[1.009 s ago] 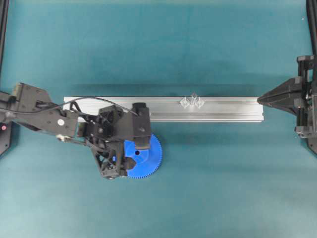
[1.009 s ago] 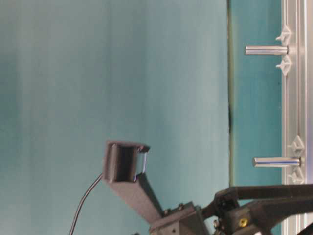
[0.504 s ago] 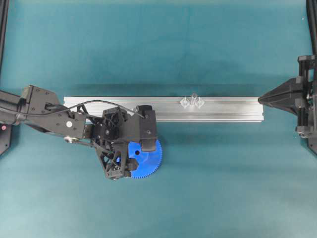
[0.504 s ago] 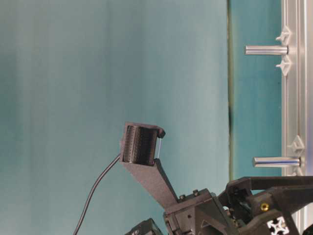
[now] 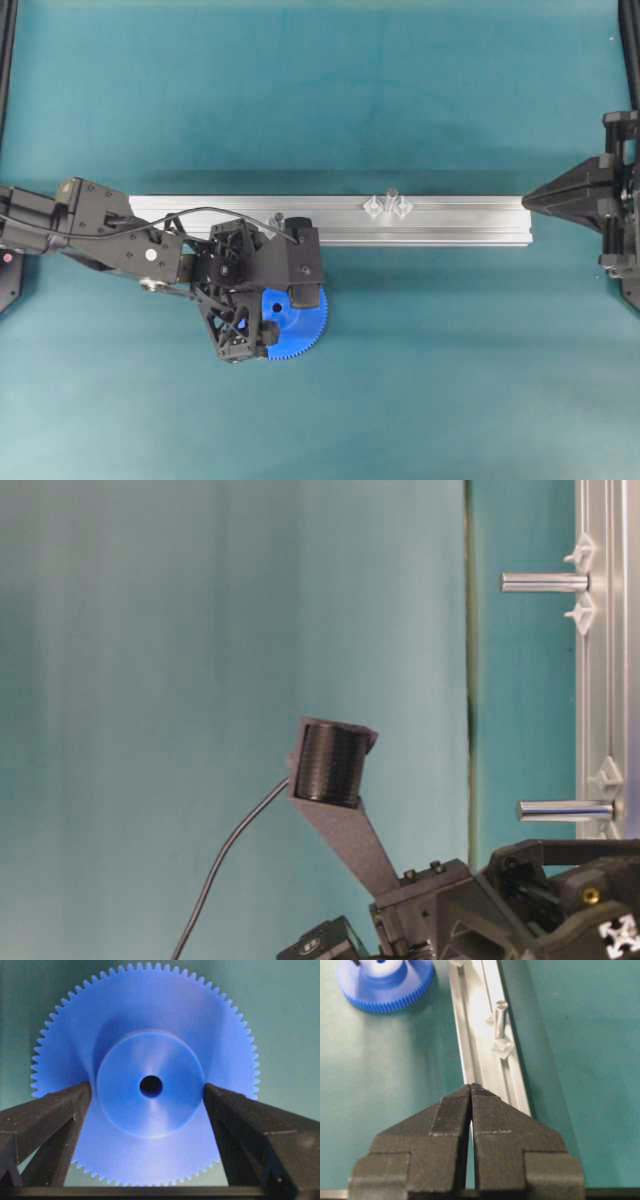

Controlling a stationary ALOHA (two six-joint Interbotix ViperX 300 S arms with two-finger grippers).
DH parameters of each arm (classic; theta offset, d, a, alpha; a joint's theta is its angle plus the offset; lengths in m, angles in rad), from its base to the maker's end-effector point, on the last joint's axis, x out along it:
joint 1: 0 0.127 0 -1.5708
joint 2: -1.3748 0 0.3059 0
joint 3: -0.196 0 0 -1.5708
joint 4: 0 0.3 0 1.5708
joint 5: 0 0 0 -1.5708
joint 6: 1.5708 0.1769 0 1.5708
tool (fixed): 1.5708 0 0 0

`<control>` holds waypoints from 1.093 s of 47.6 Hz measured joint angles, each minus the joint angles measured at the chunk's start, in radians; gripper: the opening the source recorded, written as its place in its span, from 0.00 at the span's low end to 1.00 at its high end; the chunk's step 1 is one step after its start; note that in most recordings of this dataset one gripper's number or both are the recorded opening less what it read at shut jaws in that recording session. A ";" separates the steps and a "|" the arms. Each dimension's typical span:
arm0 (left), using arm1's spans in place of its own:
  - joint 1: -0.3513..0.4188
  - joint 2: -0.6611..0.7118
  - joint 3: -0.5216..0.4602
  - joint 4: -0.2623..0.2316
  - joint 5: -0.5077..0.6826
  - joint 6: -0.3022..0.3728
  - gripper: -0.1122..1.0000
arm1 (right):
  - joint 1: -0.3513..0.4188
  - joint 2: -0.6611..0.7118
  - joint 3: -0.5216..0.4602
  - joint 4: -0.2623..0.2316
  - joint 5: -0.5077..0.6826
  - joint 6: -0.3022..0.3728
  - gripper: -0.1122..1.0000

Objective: Find the location of the shaft and insert the large gear.
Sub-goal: 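Close the left gripper on the blue gear's hub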

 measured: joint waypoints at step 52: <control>-0.005 0.020 -0.025 0.000 0.046 -0.002 0.94 | 0.002 -0.008 0.008 0.003 0.000 0.002 0.13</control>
